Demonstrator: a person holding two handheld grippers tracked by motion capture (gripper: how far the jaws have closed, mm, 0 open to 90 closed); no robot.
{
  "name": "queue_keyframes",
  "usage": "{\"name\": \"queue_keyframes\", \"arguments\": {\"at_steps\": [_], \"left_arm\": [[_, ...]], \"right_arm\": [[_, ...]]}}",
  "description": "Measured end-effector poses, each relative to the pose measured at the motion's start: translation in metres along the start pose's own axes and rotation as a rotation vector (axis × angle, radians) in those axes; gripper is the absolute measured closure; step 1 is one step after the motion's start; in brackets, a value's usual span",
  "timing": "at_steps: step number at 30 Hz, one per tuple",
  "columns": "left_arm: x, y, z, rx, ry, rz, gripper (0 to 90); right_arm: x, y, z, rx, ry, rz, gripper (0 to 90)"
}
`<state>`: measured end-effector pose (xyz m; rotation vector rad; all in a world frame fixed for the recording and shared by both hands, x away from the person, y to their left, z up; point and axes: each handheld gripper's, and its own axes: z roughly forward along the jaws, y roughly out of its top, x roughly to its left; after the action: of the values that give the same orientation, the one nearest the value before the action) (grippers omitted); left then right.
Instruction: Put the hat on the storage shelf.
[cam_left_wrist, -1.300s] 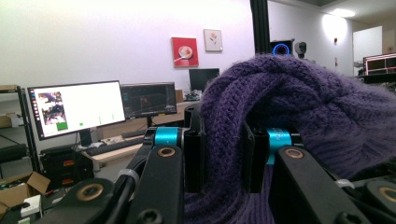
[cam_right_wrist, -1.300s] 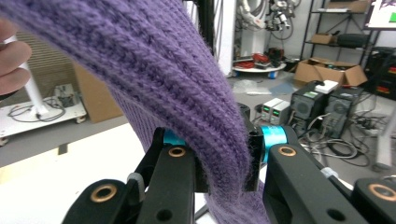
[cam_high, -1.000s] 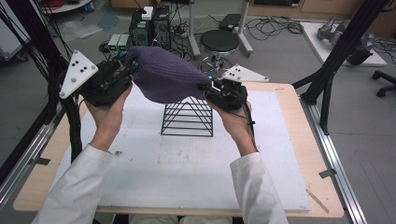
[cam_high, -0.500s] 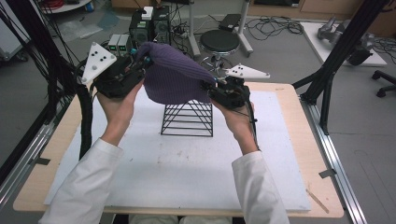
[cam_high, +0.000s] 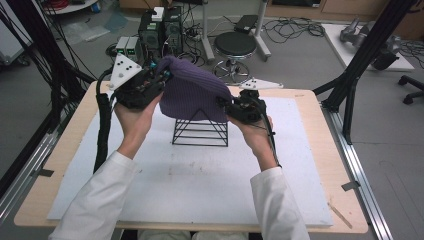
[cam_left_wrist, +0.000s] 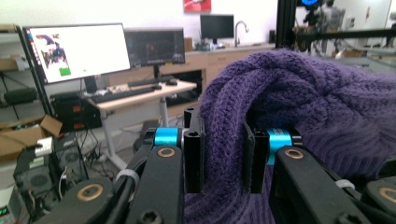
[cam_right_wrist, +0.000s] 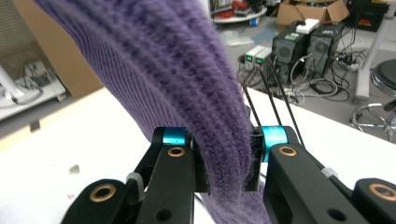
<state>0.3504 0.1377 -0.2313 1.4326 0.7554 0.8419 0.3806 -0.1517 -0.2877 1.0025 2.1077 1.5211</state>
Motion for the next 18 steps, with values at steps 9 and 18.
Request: {"name": "queue_keyframes", "arguments": {"at_steps": [9, 18], "left_arm": [[-0.006, -0.029, 0.004, 0.057, 0.009, -0.056, 74.8], [-0.003, -0.051, 0.004, 0.094, 0.002, -0.085, 74.8]], "right_arm": [[-0.008, -0.023, 0.008, 0.055, -0.015, 0.028, 80.3], [-0.011, -0.044, 0.017, 0.078, -0.038, 0.038, 80.1]]}}
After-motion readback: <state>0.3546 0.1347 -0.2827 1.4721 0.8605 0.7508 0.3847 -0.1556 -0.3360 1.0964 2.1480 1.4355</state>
